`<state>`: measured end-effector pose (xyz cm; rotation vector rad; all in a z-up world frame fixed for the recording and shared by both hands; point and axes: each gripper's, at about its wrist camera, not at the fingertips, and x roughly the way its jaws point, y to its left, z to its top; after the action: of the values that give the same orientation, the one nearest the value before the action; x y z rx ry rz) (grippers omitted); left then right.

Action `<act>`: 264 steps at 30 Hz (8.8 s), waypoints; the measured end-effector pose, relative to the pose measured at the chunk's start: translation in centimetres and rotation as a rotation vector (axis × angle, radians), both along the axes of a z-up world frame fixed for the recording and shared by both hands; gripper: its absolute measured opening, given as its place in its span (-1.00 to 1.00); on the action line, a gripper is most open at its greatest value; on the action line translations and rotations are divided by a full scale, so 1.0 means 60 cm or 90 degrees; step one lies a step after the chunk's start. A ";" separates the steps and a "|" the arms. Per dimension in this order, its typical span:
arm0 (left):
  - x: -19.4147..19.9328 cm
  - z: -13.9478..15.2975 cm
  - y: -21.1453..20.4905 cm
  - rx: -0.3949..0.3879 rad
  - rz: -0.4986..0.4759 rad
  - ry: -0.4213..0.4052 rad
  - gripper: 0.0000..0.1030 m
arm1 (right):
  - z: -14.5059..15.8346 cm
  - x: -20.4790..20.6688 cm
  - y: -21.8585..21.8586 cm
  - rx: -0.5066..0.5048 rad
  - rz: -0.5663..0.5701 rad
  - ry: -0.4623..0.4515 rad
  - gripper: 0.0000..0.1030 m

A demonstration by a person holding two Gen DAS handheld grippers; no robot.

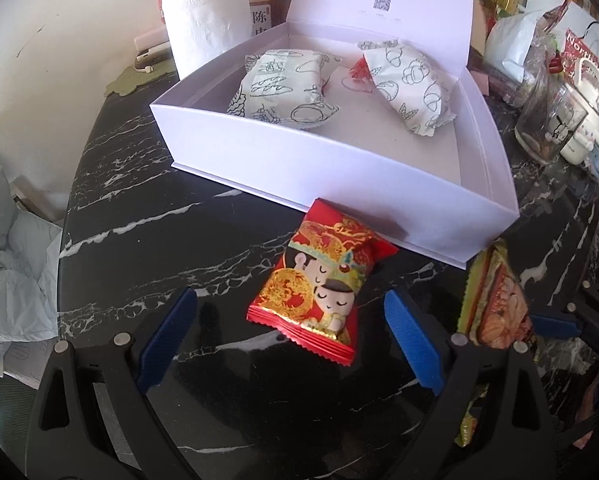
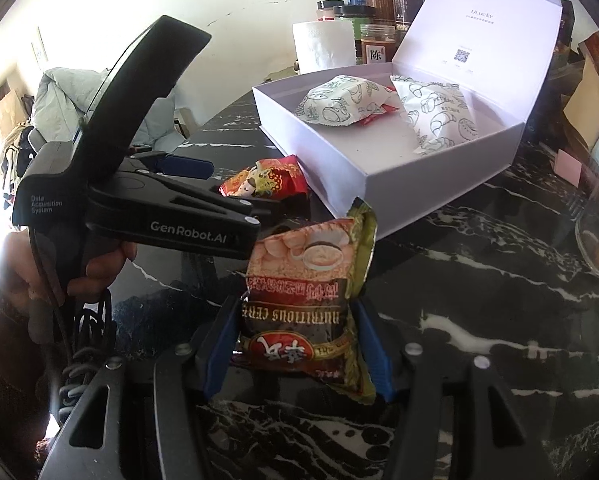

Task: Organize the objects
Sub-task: 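Grasp the red cartoon snack packet with the left tool while the right tool grasps the coffee sachet, then lift both packets and carry them toward the white box, then lower the red snack packet into the box with the left tool while the right tool lowers the coffee sachet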

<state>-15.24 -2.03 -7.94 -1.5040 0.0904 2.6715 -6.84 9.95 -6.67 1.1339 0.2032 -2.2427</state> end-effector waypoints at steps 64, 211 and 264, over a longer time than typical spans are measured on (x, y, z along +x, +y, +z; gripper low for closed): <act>0.174 -0.001 0.027 0.026 -0.019 0.035 0.47 | -0.022 0.068 0.035 -0.003 -0.068 0.053 0.47; -0.238 0.139 0.046 -0.038 -0.029 0.133 -0.12 | 0.172 -0.345 0.014 -0.018 0.044 0.110 0.05; -0.214 0.063 0.084 -0.079 -0.053 0.040 -0.13 | 0.079 -0.324 -0.003 0.029 0.156 -0.008 0.05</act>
<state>-28.08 3.02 -4.16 -1.4137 0.3202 2.6920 -26.28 9.77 -1.93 1.0839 0.3690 -2.0233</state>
